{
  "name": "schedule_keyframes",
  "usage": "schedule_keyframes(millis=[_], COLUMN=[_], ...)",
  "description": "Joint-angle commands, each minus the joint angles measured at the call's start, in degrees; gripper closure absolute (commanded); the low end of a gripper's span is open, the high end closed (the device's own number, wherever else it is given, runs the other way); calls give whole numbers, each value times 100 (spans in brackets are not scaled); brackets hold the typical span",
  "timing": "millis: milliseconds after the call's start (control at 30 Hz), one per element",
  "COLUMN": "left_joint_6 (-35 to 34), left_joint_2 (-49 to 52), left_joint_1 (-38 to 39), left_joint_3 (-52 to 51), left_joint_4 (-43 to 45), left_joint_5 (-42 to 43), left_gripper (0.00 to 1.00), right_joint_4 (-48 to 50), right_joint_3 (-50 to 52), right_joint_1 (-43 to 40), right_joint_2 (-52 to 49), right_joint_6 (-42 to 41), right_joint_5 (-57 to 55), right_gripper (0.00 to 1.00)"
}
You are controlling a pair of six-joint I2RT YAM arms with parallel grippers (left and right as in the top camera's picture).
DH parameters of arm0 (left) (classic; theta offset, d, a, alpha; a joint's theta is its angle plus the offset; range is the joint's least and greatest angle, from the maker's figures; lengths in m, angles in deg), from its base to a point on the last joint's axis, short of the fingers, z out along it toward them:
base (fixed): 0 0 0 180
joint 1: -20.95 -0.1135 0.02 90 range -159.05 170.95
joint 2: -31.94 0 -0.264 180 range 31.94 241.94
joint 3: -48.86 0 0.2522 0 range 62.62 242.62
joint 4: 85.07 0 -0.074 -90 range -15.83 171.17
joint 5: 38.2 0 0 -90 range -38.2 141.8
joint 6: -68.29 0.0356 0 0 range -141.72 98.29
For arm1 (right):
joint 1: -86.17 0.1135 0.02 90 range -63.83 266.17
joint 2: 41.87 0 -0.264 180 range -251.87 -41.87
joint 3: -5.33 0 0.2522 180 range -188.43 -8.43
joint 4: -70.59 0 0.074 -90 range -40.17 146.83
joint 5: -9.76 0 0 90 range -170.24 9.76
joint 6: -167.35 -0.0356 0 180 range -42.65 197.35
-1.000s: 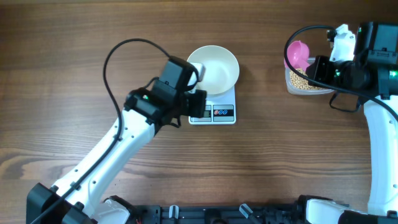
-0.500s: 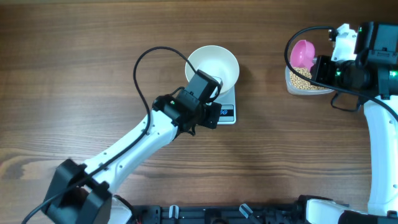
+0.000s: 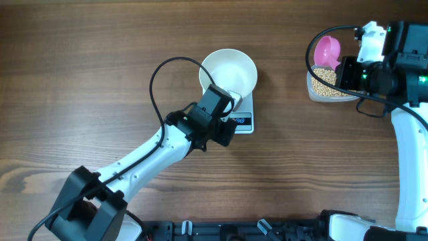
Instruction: Scoop item into bowl and weigh 150g on scale
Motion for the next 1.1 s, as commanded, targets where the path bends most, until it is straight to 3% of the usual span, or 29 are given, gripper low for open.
schedule_keyframes(millis=[0,267,400,667,1067], left_joint_6=[190,866,863,505,404], left_joint_2=[-57,-896,-807,-238,74], left_joint_1=[-138,-669,-811,-756,-520], left_joint_3=[-42,-42,-114,-522,-525], left_joint_4=[-254,-459,-343,898,1080], left_joint_5=[-151,1405,1390,1386,1375], left_gripper=[96,96,96,96,96], right_joint_4=[33,20,20,0,-52], right_joint_3=[15,15,15,15,15], right_joint_1=[-7,-7,-7,-7,-7], right_joint_2=[74,74,74,74,74], right_joint_6=[114,98,98,68,-52], right_joint_5=[-74,-72,-72,-72,-70], right_gripper=[96,96,96,96,96])
